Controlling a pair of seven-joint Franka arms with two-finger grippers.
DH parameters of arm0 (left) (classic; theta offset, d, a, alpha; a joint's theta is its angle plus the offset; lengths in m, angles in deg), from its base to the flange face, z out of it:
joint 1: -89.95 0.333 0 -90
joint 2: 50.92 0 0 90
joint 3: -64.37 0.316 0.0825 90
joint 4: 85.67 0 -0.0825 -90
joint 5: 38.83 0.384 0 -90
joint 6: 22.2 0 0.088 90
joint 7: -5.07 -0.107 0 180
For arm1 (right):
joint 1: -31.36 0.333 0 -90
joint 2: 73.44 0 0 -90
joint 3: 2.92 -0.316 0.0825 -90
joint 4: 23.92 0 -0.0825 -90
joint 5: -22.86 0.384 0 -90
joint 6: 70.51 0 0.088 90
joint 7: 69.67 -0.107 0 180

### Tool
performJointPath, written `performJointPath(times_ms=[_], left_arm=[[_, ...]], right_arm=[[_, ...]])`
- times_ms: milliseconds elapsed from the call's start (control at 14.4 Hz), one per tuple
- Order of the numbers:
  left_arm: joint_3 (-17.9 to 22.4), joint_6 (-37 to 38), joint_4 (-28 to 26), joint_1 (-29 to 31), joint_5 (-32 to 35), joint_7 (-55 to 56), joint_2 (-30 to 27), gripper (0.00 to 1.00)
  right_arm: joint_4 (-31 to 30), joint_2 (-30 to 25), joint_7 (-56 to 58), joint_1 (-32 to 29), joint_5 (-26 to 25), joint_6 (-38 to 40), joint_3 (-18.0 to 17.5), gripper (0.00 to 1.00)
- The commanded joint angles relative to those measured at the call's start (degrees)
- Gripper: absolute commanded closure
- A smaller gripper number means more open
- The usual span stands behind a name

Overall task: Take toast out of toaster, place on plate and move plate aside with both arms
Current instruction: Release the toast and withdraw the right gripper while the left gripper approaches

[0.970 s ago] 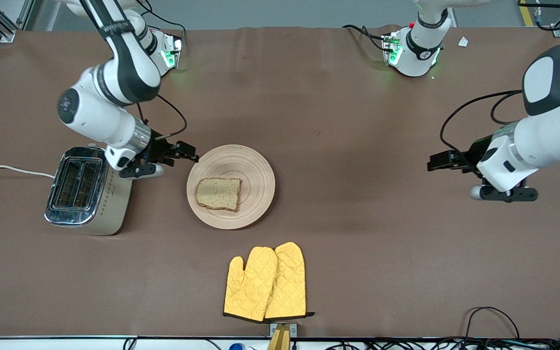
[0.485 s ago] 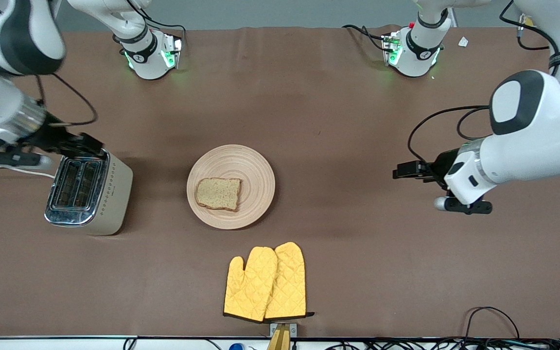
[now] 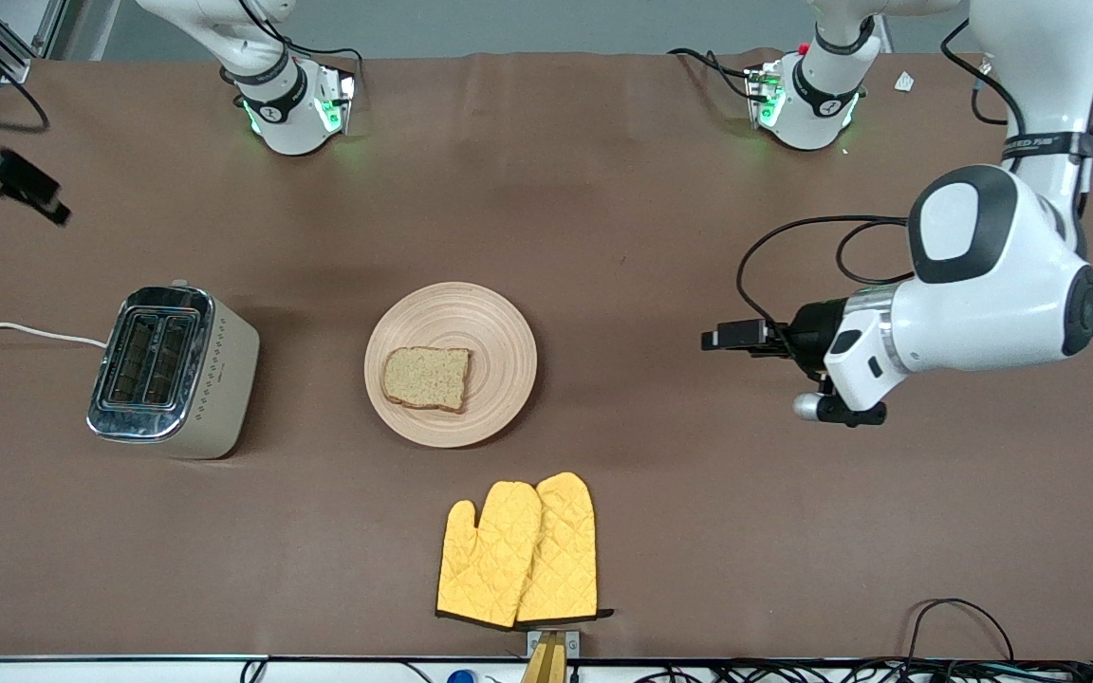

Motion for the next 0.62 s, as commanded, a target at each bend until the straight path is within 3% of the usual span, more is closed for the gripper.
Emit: performJointPath(times_ms=[0, 416, 554], left_arm=[[0.05, -3.91, -0.08, -3.40, -3.64, 0.20, 1.33, 0.00], [-0.47, -13.84, -7.20, -8.24, -13.74, -2.95, 3.61, 0.00], [-1.53, -16.22, -9.22, -8.34, -21.80, -8.83, 5.72, 0.02]], right_arm=[[5.37, -0.40, 0.27, -1.46, -0.70, 4.84, -1.16, 0.00], [7.58, 0.39, 0.00, -0.06, -0.78, 5.56, -2.13, 0.00], [7.75, 0.30, 0.09, 0.29, -0.78, 5.56, -2.39, 0.00]])
